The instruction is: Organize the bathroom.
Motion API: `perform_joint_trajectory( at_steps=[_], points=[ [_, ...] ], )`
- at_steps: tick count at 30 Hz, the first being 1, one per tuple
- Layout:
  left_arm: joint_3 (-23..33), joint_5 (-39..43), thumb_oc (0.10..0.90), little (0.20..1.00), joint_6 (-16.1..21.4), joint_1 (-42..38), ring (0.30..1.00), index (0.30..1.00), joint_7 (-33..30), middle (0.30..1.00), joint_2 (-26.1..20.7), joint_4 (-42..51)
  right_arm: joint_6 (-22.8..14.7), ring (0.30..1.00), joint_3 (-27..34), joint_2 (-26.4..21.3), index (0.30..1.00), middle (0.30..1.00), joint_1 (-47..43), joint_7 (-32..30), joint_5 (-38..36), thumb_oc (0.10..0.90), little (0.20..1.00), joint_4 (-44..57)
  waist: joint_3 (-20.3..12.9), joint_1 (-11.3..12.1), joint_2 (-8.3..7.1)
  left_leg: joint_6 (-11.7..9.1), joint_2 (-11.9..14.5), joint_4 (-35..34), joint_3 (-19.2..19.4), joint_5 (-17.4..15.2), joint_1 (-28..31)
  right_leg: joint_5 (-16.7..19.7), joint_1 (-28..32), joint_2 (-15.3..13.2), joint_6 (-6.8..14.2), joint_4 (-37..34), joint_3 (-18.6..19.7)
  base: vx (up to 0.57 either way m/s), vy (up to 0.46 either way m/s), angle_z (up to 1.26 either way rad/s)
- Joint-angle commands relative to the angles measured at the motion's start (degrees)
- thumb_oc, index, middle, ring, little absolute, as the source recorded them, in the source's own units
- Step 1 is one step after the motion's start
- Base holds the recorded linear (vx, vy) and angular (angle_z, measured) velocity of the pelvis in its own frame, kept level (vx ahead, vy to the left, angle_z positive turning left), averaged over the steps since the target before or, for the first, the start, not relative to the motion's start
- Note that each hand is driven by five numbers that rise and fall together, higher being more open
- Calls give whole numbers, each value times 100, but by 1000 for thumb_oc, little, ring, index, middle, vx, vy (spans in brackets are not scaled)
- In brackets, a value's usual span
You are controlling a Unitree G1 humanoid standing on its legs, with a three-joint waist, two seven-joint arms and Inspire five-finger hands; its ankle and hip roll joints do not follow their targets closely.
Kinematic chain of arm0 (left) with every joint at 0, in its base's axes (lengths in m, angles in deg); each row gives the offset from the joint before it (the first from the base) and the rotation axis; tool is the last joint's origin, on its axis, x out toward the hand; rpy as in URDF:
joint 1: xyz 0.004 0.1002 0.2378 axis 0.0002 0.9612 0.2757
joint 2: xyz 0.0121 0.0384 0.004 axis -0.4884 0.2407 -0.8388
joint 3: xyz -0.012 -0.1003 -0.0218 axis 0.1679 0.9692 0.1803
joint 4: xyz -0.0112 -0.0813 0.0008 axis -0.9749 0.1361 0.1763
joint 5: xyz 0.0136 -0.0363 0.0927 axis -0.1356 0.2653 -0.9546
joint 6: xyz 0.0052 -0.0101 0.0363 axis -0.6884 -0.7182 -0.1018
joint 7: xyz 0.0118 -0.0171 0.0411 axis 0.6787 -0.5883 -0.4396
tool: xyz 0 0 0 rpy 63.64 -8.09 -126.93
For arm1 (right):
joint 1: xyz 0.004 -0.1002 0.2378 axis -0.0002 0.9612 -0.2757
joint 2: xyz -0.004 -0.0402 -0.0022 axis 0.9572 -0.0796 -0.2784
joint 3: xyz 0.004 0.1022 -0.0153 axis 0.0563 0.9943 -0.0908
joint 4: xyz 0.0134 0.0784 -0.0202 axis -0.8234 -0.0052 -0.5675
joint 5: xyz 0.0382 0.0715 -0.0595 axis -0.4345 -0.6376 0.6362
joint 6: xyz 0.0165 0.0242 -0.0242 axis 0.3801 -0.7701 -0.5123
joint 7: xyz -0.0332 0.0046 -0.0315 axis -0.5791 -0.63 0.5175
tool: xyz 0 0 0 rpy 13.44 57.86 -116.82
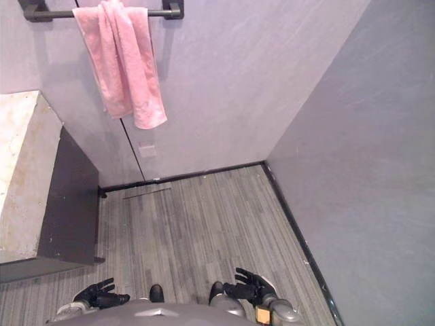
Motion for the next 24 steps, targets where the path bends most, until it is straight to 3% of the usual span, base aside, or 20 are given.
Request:
perform_joint_trajectory(
  at_steps=[1,24],
  points=[
    [-188,-136,800,900,71,-206,900,900,26,900,293,-546,-102,900,-114,-274,900,900,-101,60,-73,800,900,-263,-144,-43,361,-295,140,260,-203,-522,43,-746,-6,150,440,493,-106,0,0,0],
    [-210,-114,800,900,100,-215,900,900,47,900,309,-573,-57,900,-125,-216,900,900,-130,63,-93,800,900,-304,-156,-70,367,-275,117,244,-170,-526,50,-733,-19,137,461,499,-72,0,0,0]
  ],
)
